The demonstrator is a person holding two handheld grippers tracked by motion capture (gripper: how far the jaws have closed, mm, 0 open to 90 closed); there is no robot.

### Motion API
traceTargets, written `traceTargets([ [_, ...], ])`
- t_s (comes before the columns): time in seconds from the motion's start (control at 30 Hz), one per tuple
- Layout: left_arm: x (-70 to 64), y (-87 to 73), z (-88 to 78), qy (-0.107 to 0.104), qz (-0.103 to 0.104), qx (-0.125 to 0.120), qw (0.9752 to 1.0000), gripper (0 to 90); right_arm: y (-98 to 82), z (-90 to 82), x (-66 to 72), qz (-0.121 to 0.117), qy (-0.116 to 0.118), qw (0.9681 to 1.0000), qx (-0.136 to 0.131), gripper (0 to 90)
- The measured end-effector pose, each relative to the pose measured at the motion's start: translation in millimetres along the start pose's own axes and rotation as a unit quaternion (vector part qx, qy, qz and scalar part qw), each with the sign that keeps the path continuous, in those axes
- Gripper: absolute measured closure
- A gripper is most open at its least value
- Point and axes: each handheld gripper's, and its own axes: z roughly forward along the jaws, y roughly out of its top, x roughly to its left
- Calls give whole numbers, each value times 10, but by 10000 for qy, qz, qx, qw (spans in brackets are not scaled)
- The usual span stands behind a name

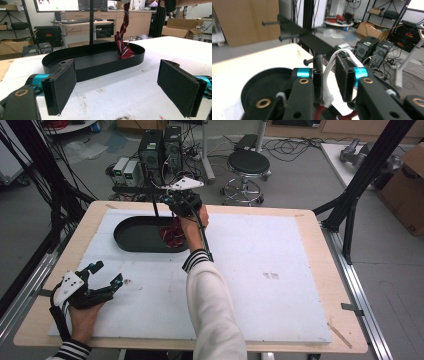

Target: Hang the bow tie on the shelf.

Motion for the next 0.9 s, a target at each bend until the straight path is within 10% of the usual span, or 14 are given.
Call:
traceTargets([
  [0.9, -2, 1, 1, 8, 2, 5, 10000, 158, 48, -45, 156, -753, 118, 9949, 660, 513],
])
